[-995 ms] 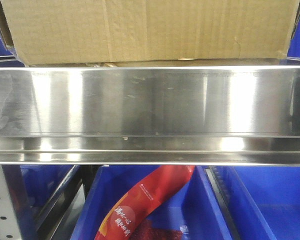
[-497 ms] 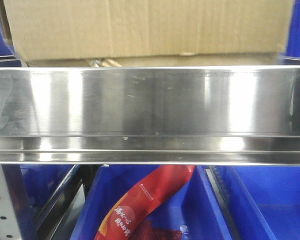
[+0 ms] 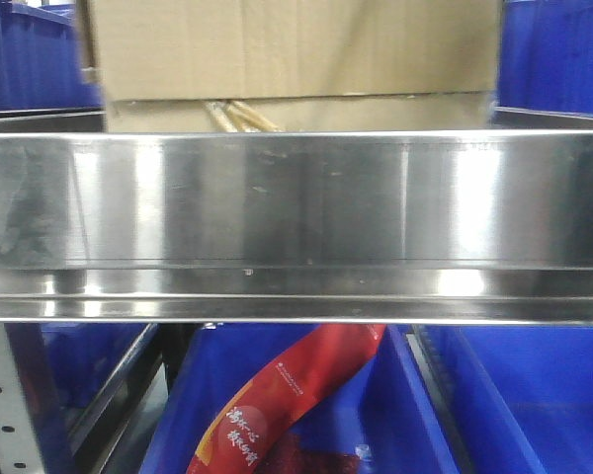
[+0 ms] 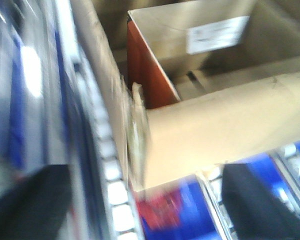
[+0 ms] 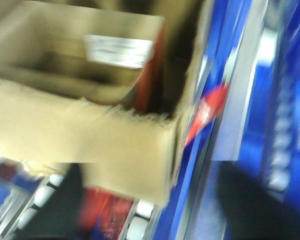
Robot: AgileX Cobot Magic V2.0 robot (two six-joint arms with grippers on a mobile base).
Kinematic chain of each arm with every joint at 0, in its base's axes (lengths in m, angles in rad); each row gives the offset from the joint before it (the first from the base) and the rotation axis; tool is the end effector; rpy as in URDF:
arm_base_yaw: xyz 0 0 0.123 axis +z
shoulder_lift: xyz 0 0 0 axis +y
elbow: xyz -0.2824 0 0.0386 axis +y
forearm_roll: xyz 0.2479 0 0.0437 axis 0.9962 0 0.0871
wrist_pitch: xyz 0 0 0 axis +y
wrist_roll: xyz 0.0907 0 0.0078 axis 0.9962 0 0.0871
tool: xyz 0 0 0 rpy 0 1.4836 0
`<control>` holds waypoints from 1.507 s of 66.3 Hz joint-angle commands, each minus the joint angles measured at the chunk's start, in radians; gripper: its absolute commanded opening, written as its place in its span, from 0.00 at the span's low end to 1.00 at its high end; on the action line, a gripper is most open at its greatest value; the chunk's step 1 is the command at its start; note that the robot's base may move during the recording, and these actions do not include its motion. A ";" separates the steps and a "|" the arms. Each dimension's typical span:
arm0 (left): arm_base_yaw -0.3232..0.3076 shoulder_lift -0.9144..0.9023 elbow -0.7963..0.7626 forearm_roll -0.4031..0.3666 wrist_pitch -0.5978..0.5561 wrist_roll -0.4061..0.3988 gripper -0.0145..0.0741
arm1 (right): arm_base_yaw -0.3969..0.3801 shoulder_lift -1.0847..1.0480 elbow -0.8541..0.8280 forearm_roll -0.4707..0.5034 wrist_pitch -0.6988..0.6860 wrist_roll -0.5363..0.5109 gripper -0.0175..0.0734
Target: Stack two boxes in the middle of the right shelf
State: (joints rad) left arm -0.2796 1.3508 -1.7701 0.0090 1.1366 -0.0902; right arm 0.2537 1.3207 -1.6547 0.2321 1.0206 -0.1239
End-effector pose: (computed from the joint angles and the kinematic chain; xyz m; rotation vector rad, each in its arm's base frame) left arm 0.2483 -0.0705 0.4941 0.2084 2.1979 -0.1954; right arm 0.2488 0.0830 0.4792 -0.3886 2.1318 0.3586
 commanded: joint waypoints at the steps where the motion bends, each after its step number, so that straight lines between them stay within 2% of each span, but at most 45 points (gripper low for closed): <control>1: -0.006 -0.069 0.055 0.027 -0.052 0.004 0.42 | -0.001 -0.055 0.051 -0.042 -0.053 -0.007 0.24; 4: -0.006 -0.103 0.094 0.035 -0.083 0.004 0.30 | -0.001 -0.082 0.085 -0.065 -0.070 -0.007 0.13; 8: -0.006 -0.154 0.160 0.049 -0.119 0.004 0.18 | -0.001 -0.115 0.145 -0.092 -0.100 -0.007 0.03; 13: -0.006 -0.215 0.250 0.051 -0.180 0.004 0.04 | -0.001 -0.162 0.232 -0.102 -0.145 -0.007 0.02; 25: -0.006 -0.389 0.491 0.086 -0.362 0.004 0.04 | -0.001 -0.292 0.465 -0.104 -0.323 -0.007 0.02; 36: -0.006 -0.581 0.756 0.087 -0.608 0.004 0.04 | -0.001 -0.429 0.679 -0.106 -0.507 -0.007 0.01; 45: -0.006 -0.721 0.964 0.087 -0.782 0.004 0.04 | -0.001 -0.523 0.815 -0.106 -0.596 -0.029 0.01; 55: -0.006 -0.857 1.173 0.087 -0.915 0.004 0.04 | -0.001 -0.627 0.964 -0.106 -0.691 -0.052 0.01; 68: -0.006 -0.929 1.293 0.087 -0.953 0.004 0.04 | -0.001 -0.694 1.063 -0.106 -0.745 -0.052 0.01; 100: -0.006 -0.931 1.300 0.085 -0.953 0.004 0.04 | -0.001 -0.694 1.068 -0.106 -0.759 -0.052 0.01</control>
State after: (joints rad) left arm -0.2796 0.4254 -0.4698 0.0928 0.2049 -0.0887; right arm 0.2537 0.6342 -0.5886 0.1384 0.2915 -0.1716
